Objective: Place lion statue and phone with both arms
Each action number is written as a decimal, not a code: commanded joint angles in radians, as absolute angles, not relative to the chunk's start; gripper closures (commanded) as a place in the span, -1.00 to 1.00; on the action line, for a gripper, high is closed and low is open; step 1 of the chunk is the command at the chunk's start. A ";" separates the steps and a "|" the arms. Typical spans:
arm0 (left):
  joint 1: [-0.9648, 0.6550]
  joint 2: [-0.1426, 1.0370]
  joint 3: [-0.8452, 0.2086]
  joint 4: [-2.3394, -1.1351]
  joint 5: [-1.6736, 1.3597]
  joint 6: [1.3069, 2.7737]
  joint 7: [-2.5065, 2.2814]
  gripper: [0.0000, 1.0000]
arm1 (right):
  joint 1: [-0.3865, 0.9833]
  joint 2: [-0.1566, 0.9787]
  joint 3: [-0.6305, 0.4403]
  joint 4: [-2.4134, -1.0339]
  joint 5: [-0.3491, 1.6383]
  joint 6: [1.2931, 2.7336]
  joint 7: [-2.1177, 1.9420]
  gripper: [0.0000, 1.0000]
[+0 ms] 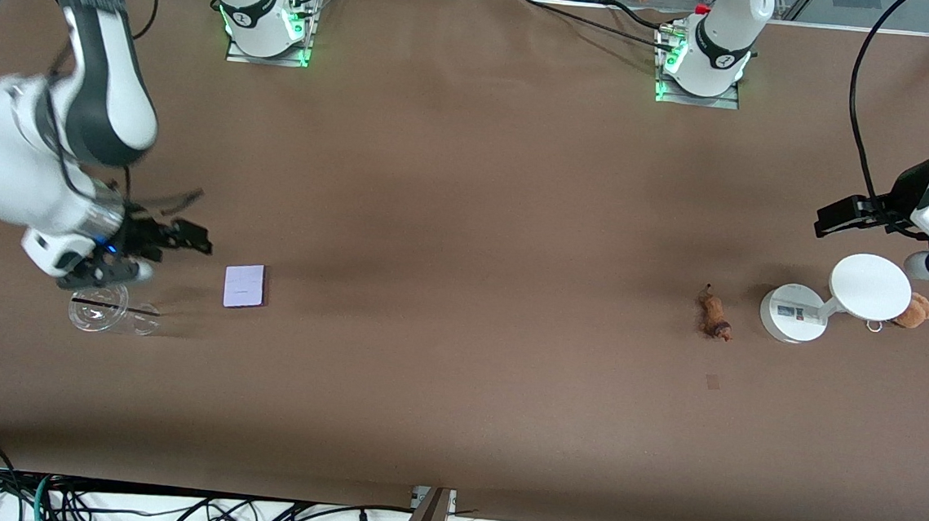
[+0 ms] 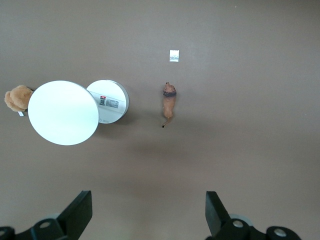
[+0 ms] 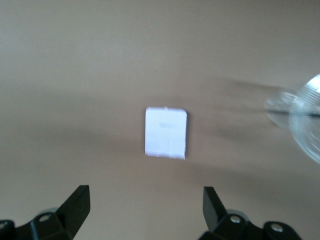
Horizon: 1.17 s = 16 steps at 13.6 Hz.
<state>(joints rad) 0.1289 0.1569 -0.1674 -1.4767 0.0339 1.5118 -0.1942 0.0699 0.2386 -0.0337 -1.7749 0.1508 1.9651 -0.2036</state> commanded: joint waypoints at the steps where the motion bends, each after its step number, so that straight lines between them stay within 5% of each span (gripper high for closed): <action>1: 0.133 0.164 -0.166 -1.462 0.014 1.499 -0.170 -1.00 | 0.066 0.045 -0.015 -1.832 0.052 1.805 -0.097 -0.99; 6: 0.132 0.167 -0.167 -1.462 0.003 1.500 -0.169 -1.00 | 0.066 -0.084 -0.015 -1.800 0.026 1.634 -0.075 -0.99; 11: 0.132 0.167 -0.169 -1.462 0.000 1.500 -0.169 -1.00 | 0.057 0.018 -0.020 -1.614 0.005 1.580 -0.075 -0.99; 16: 0.132 0.167 -0.169 -1.462 0.000 1.500 -0.167 -1.00 | 0.058 0.054 -0.021 -1.572 0.003 1.571 -0.078 -0.99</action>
